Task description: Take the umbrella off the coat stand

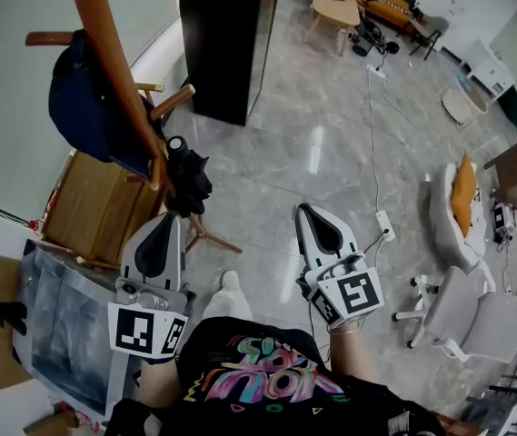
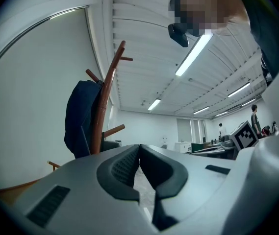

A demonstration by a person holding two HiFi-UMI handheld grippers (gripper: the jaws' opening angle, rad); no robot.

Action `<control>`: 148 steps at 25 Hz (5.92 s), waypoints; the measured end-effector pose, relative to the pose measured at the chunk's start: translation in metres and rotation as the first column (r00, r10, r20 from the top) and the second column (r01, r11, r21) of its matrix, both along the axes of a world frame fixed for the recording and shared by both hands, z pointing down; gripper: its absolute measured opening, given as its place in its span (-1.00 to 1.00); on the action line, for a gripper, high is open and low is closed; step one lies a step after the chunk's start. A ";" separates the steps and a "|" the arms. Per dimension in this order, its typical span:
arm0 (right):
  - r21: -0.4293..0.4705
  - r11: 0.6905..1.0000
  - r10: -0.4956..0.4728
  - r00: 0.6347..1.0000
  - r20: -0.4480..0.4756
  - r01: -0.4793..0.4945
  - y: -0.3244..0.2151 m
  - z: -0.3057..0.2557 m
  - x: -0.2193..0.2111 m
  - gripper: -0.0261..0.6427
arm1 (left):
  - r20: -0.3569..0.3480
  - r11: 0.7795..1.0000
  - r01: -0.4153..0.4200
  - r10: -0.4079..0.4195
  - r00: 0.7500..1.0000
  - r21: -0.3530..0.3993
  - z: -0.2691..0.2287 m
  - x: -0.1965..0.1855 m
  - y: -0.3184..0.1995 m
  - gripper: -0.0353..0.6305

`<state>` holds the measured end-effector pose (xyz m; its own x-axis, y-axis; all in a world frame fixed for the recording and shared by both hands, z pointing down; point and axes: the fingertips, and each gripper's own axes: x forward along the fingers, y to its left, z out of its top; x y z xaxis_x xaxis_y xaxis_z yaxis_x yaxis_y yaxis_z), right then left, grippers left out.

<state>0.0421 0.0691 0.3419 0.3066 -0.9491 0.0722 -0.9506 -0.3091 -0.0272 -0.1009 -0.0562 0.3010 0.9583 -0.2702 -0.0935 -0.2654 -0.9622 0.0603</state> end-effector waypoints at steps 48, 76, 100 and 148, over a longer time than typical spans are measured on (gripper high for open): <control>0.008 0.631 -0.775 0.631 0.003 0.775 -0.202 0.000 0.053 -0.88 | 0.028 0.645 0.764 -0.764 0.645 0.017 0.003 0.007 -0.042 -0.82; 0.028 0.531 -0.847 0.531 0.003 0.847 -0.216 0.014 0.025 -0.40 | 0.060 0.633 0.773 -0.771 0.634 -0.026 0.027 0.000 -0.053 -0.82; -0.107 0.398 -0.912 0.405 0.058 0.911 -0.252 0.121 -0.046 0.32 | 0.099 0.619 0.782 -0.776 0.623 -0.075 0.055 -0.015 -0.043 -0.82; -0.041 0.470 -0.881 0.471 0.034 0.882 -0.247 0.077 -0.037 -0.11 | 0.046 0.626 0.780 -0.778 0.626 -0.024 0.025 -0.009 -0.025 -0.82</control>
